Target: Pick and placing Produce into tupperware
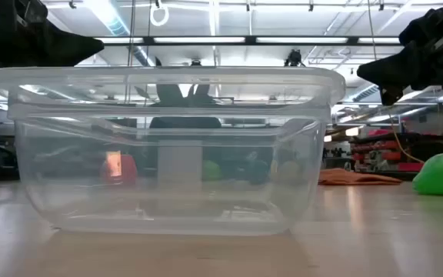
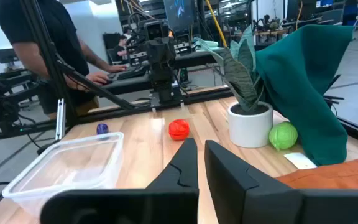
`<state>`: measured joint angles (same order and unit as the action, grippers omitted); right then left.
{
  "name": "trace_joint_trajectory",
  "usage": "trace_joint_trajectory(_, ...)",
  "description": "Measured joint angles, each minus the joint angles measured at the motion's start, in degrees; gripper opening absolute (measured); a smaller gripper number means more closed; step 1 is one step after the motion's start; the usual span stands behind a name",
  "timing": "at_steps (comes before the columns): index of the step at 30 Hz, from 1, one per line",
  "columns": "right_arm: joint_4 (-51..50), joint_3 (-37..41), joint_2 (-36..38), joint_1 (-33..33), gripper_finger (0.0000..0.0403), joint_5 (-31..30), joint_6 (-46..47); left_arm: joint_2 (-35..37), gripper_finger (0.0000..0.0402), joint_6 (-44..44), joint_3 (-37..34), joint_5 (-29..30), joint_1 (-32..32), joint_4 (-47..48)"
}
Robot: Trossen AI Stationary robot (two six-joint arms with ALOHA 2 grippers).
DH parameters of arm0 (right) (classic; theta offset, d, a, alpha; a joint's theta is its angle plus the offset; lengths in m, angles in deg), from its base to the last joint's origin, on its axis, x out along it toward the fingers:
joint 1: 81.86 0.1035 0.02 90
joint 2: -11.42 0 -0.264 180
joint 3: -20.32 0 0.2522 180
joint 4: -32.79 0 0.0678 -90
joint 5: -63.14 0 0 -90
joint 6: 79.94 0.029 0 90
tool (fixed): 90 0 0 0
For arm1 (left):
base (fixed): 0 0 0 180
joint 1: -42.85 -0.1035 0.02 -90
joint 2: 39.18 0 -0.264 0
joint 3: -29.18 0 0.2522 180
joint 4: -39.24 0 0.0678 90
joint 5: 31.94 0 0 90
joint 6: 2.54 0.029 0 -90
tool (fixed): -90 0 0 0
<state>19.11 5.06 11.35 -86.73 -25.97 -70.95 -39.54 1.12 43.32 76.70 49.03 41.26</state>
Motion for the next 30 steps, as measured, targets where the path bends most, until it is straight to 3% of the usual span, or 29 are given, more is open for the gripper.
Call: trace_joint_trajectory(30, -0.01, -0.01, 0.01, -0.01, 0.0000, 0.02, 0.00, -0.02, 0.0035, 0.00, -0.01, 0.00, 0.00, 0.00)
